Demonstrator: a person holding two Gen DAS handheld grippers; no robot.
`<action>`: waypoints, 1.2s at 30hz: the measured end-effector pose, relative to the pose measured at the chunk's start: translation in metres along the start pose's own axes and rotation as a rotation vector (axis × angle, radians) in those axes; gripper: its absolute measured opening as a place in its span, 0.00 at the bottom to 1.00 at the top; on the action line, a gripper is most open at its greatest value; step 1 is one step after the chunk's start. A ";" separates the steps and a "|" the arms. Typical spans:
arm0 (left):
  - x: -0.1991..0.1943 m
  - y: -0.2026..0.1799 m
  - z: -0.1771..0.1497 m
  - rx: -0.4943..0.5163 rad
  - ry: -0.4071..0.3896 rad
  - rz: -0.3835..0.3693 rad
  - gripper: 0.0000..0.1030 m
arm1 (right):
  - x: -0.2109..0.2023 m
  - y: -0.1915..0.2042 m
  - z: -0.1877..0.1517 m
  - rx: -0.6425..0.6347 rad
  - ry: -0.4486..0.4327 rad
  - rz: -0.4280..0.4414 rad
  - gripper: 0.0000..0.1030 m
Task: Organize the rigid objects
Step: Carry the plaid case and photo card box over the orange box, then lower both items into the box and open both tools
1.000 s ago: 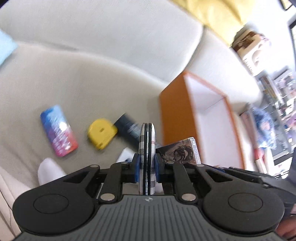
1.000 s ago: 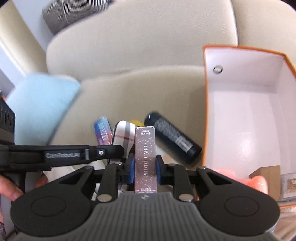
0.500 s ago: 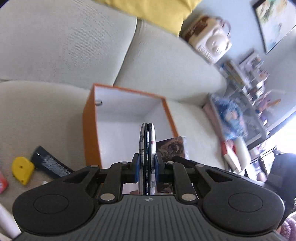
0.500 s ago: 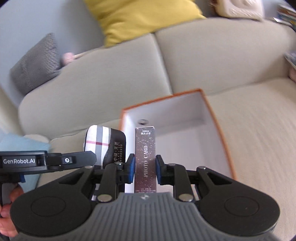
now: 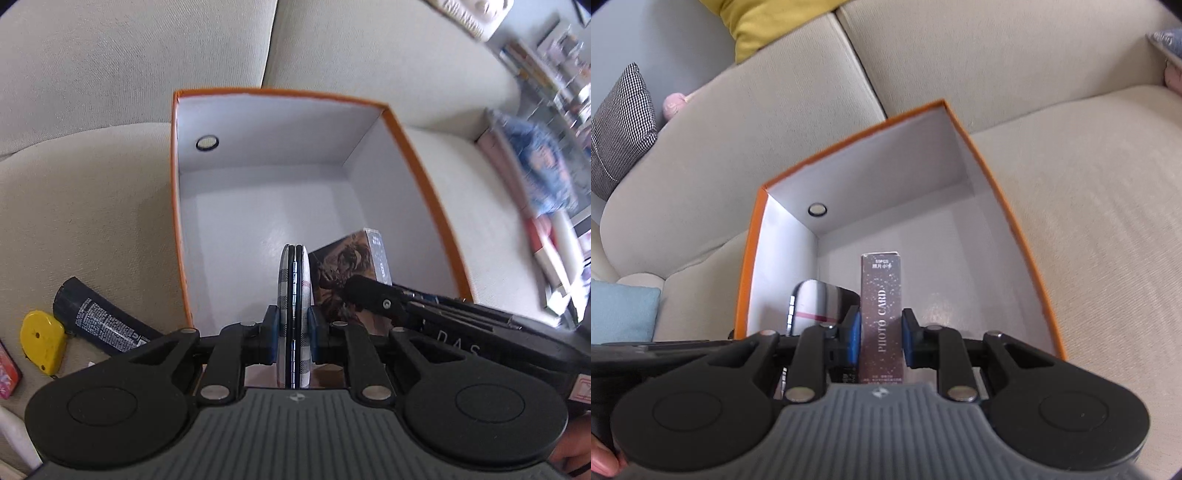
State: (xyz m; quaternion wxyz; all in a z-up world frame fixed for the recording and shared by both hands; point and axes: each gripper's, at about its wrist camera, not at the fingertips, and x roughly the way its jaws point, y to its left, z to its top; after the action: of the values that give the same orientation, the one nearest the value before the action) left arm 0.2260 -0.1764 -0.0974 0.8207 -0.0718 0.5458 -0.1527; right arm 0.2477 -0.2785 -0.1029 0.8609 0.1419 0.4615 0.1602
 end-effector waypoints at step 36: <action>-0.047 0.058 0.002 -0.152 -0.090 -0.020 0.26 | 0.040 0.021 -0.008 -0.130 0.047 -0.132 0.22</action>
State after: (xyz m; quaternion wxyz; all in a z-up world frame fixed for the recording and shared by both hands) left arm 0.2210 -0.1066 -0.0720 0.8351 -0.1462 0.5176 -0.1155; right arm 0.2589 -0.2425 -0.1284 0.8660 0.0512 0.4784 0.1360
